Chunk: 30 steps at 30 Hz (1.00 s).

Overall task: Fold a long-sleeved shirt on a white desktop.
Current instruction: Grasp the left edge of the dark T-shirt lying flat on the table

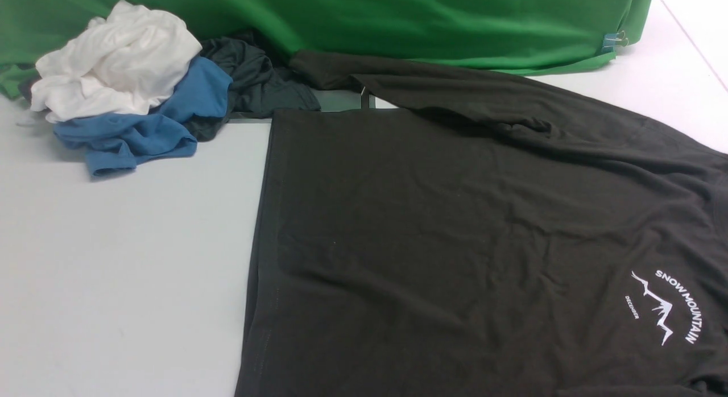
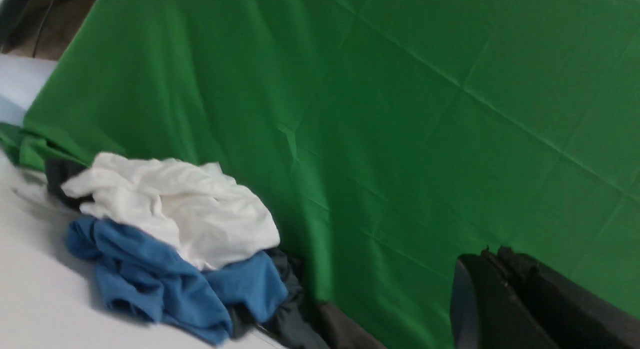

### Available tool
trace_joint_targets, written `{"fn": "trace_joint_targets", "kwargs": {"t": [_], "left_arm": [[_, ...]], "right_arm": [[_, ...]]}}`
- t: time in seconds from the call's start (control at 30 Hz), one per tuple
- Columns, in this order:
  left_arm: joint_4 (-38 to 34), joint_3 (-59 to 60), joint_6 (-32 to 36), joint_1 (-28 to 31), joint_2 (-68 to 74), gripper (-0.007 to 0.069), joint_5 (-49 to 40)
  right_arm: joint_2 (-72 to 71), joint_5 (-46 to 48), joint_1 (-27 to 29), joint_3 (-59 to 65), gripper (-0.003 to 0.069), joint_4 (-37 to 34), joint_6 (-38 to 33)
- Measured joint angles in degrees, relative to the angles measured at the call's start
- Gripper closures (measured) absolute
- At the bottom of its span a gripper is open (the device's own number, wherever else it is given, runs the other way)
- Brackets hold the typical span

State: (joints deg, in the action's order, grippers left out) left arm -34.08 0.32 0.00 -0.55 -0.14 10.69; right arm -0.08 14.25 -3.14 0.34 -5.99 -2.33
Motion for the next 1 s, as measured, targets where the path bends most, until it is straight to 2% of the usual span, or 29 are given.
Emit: {"fn": "trace_joint_targets", "kwargs": {"t": [0.1,0.17,0.23,0.3,0.33,0.4,0.47,0.5,0.57,0.7,0.8,0.83,1.0], "left_arm": [[3.5,-3.0,-3.3,-1.0,0.1,0.0606,-8.2],[5.6,-6.6,-2.3,-2.5,2.1,0.0606,-15.3],[5.9,-11.5,3.8,-4.7,6.5,0.0606,-21.8],[6.1,-13.7,7.3,-6.1,9.0,0.0606,-24.3],[6.1,-17.4,12.9,-8.0,13.7,0.0606,-28.6],[6.2,-22.1,18.6,-10.1,19.8,0.0606,-34.1],[6.2,-26.1,22.4,-12.0,27.1,0.0606,-41.2],[6.3,-26.5,22.8,-12.0,27.1,0.0606,-41.2],[6.8,-31.3,27.2,-13.4,38.0,0.0606,-50.0],[5.3,-34.3,30.5,-14.0,47.5,0.0606,-53.9],[1.4,-34.5,38.2,-16.8,52.0,0.0606,-56.0],[-0.3,-34.6,40.8,-19.8,53.6,0.0606,-56.9],[2.3,-34.8,43.4,-32.6,56.7,0.0606,-57.9]], "right_arm": [[0.0,0.0,0.0,0.0,0.0417,0.0,0.0],[0.0,0.0,0.0,0.0,0.0417,0.0,0.0],[0.0,0.0,0.0,0.0,0.0417,0.0,-0.1],[0.0,0.0,0.0,0.0,0.0417,0.0,-0.1],[0.0,0.0,0.0,0.0,0.0417,0.0,-0.1],[0.0,0.0,0.0,0.0,0.0417,0.0,-0.1],[0.0,0.0,0.0,0.0,0.0417,0.0,-0.1],[0.0,0.0,0.0,0.0,0.0417,0.0,-0.1],[0.0,-0.1,0.0,0.0,0.0417,0.0,0.0],[0.0,-2.3,0.0,0.0,0.0417,-0.1,0.4],[0.0,-7.5,0.0,0.0,0.0417,-3.9,6.4],[0.0,-10.5,0.0,0.0,0.0417,-5.4,9.4],[0.0,-19.2,-0.1,0.0,0.0436,-7.4,24.4]]}}
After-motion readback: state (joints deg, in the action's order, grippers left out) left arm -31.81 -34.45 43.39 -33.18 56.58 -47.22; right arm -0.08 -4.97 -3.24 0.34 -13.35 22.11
